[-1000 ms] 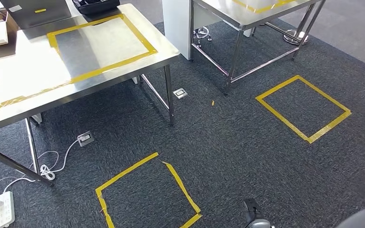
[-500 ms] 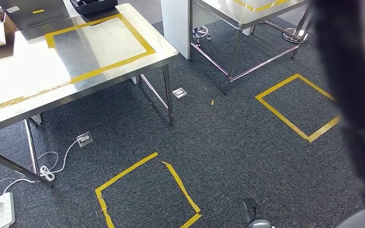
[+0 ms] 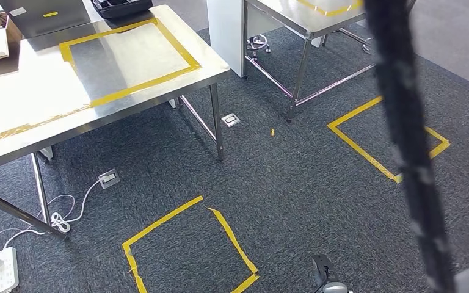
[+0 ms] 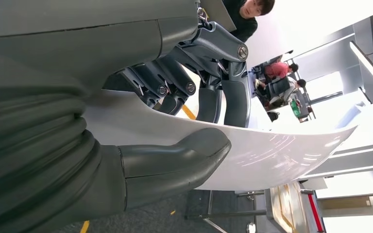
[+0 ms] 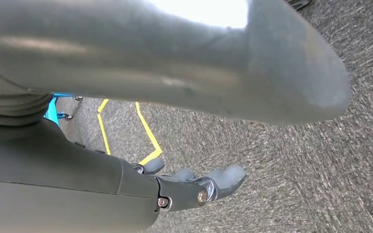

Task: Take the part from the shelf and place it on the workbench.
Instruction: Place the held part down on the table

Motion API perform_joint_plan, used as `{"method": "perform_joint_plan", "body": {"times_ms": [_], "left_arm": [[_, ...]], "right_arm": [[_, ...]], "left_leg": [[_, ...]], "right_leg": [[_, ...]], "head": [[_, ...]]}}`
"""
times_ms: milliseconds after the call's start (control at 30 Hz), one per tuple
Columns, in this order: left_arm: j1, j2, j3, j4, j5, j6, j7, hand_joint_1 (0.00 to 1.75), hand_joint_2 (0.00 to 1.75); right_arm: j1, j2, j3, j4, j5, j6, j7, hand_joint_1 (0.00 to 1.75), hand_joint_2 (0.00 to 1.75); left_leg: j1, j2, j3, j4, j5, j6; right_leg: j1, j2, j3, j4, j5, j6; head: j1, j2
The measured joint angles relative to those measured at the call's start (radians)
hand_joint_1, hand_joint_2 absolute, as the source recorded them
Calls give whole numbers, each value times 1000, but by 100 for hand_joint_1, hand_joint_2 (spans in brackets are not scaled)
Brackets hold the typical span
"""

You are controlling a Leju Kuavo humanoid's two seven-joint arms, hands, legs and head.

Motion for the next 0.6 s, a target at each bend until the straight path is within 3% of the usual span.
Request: {"method": "perform_joint_plan", "body": {"times_ms": [467, 600], "left_arm": [[0, -12, 0, 27, -2, -4, -8, 175, 175], [-2, -13, 0, 29, -2, -3, -10, 175, 175]], "right_arm": [[0, 0, 0, 0, -3, -7, 1, 0, 0], [0, 0, 0, 0, -3, -6, 0, 0, 0]], "left_leg": [[0, 0, 0, 0, 0, 0], [-1, 1, 11, -18, 6, 23]], "right_leg": [[0, 0, 0, 0, 0, 0], [-4, 0, 12, -23, 8, 16]], "head": [[0, 0], [-1, 0]]}}
